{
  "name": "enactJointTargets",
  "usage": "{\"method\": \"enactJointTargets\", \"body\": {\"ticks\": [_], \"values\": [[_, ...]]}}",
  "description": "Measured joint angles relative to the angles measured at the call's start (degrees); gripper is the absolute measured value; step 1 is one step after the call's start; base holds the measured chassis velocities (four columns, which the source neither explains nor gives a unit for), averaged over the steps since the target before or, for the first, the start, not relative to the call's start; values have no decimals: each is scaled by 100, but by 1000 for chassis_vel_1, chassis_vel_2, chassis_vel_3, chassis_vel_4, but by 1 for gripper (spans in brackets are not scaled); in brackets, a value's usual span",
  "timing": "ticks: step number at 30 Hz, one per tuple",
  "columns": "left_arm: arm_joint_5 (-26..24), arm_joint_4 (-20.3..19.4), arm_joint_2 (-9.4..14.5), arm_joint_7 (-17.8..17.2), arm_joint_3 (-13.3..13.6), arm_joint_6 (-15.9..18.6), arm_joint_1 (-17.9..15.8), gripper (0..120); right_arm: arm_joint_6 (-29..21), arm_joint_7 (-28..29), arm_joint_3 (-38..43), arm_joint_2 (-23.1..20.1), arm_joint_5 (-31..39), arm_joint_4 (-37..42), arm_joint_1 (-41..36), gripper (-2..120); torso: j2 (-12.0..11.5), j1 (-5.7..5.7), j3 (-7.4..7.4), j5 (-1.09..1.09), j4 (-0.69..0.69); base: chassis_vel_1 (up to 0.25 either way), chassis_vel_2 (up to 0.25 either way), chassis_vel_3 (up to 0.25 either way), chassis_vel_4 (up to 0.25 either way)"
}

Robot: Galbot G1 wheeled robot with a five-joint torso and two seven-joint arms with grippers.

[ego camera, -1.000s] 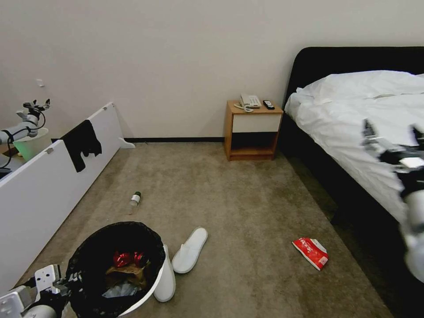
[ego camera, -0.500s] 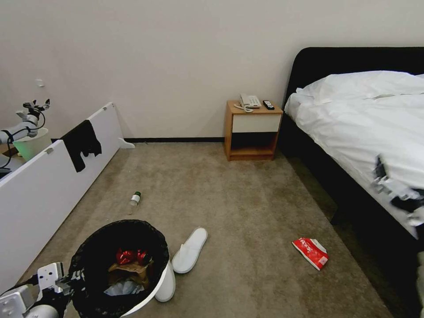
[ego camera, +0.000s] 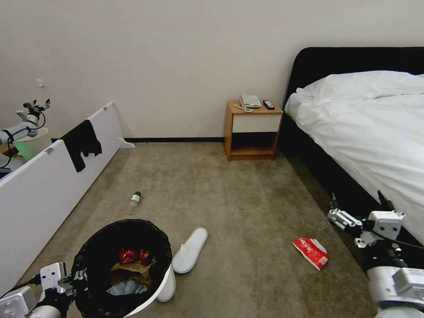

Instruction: Pick up the trash bin, then pick up the garbage from the floor and place it into the trash bin.

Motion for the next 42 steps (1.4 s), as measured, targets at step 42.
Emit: {"method": "enactJointTargets", "body": {"ticks": [42], "values": [[26, 104, -51, 23, -59, -41, -3, 2, 416, -281, -426, 112, -129, -441, 428, 100, 0, 0, 0, 0, 0, 0, 0, 0, 0]]}}
